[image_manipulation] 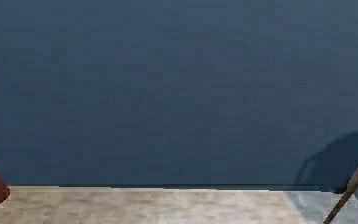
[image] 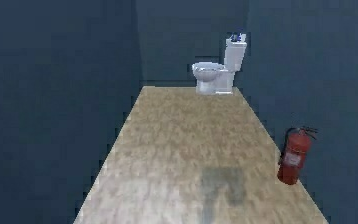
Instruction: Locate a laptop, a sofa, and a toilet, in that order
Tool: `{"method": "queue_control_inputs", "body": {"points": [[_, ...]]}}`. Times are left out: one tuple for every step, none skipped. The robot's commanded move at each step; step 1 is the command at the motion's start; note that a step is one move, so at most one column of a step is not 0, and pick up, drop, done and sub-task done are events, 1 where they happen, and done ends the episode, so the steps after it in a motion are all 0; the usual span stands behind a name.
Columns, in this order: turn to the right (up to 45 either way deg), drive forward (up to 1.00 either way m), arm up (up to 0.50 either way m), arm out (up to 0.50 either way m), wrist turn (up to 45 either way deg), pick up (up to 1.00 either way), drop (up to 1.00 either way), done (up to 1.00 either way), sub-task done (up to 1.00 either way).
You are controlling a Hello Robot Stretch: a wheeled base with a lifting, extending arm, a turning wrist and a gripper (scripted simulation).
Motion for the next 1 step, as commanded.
{"method": "queue_control_inputs", "body": {"points": [[0.0, 1.0, 0.0, 0.0, 0.0, 0.0, 0.0, 0.0, 0.0]]}}
